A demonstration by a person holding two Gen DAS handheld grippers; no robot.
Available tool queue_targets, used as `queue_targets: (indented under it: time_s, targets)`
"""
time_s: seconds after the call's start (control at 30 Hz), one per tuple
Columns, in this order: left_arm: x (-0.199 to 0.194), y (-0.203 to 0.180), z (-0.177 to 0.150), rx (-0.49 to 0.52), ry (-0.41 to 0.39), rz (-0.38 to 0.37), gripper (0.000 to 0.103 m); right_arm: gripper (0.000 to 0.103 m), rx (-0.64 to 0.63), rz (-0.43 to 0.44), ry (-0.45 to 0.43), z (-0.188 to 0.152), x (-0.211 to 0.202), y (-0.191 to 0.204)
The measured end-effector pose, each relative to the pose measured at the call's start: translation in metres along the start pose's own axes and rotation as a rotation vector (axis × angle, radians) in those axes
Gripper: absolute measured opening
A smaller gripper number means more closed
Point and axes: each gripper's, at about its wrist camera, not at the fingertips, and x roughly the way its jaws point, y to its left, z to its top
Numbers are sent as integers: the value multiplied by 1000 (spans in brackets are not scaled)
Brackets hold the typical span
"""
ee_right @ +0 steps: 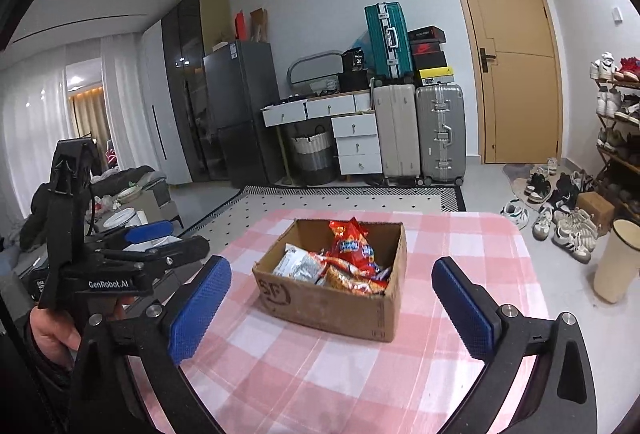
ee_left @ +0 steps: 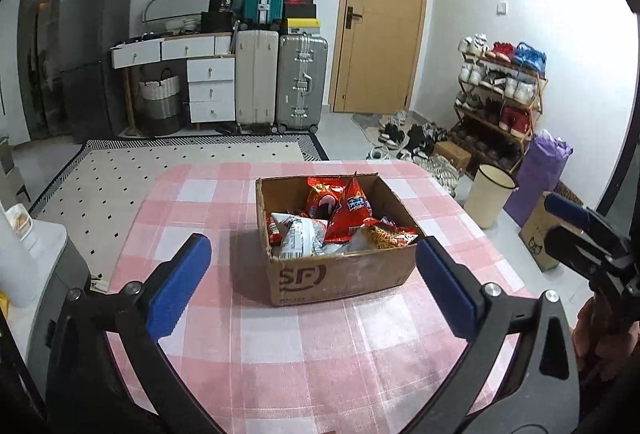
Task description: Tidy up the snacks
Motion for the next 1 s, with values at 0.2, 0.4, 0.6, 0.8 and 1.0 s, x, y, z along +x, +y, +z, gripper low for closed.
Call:
queue_targets:
  time_s: [0.2,0.4,0.6,0.8,1.0]
  targets:
    - [-8,11,-27,-7,-33,11,102,102,-4,-51,7,-30,-5,1]
    - [8,27,-57,-39,-30,39,102,102,21,-84,16,-54,10,-12]
    - [47,40,-84,-34,-29,109,102,102,-7,-102,4,-77,29,-21]
    - [76,45,-102,-47,-52,148,102,102,-26,-121,9,-94,51,-31]
    - [82,40,-113,-6,-108,164,102,102,-31,-135,18,-107,60,-38]
